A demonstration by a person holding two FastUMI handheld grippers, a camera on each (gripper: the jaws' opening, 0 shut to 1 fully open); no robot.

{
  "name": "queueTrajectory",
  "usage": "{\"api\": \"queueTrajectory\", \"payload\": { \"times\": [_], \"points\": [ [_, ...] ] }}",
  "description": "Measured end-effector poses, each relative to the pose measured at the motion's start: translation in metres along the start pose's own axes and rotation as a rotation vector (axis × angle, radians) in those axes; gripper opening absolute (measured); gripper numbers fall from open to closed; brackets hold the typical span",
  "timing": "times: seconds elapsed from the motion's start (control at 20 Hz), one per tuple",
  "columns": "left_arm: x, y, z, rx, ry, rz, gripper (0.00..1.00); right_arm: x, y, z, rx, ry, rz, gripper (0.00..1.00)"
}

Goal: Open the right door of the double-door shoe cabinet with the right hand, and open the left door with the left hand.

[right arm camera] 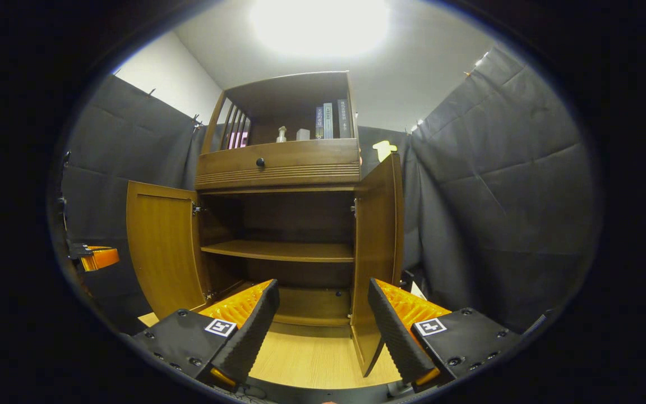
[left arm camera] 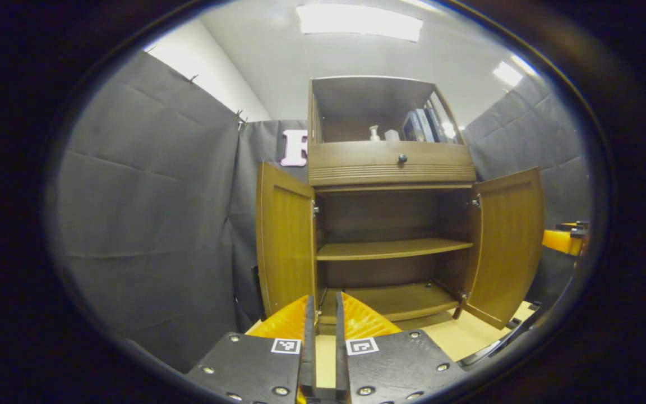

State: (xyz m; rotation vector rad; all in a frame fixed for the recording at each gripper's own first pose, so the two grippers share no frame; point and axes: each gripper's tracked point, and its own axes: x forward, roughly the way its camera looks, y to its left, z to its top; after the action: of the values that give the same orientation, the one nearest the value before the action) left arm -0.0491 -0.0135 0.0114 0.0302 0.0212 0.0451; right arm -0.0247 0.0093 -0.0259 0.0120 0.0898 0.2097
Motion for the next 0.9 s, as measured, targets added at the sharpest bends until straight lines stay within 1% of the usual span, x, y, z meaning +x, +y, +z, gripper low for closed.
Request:
{"api": "queueTrajectory", "payload": {
  "times": [0.05,0.2,0.3,0.4,0.5,0.55,0.9],
  "points": [
    [-0.004,-0.001,0.004,0.012,-0.009,0.009,0.14,-0.002,0.000,-0.001,-0.003,-0.002,-0.002,0.99],
    [-0.008,-0.004,0.010,0.031,-0.021,0.013,0.28,-0.006,0.001,-0.002,-0.010,0.000,0.000,1.00],
    [-0.008,-0.004,0.011,0.022,-0.025,0.017,0.36,-0.008,0.003,-0.001,-0.008,-0.003,0.001,0.99],
    [-0.009,-0.005,0.014,0.009,-0.031,0.011,0.63,-0.009,0.005,0.002,-0.007,-0.010,0.001,0.99],
    [-0.010,0.004,0.019,0.014,-0.044,0.038,0.90,-0.009,0.005,0.003,-0.011,-0.014,-0.003,1.00],
    [-0.010,0.007,0.021,0.018,-0.046,0.048,0.92,-0.009,0.006,0.005,-0.010,-0.013,-0.002,1.00],
    [-0.012,0.016,0.037,-0.005,-0.082,0.076,0.92,-0.008,0.009,0.012,-0.011,-0.028,-0.013,0.99]
  ]
}}
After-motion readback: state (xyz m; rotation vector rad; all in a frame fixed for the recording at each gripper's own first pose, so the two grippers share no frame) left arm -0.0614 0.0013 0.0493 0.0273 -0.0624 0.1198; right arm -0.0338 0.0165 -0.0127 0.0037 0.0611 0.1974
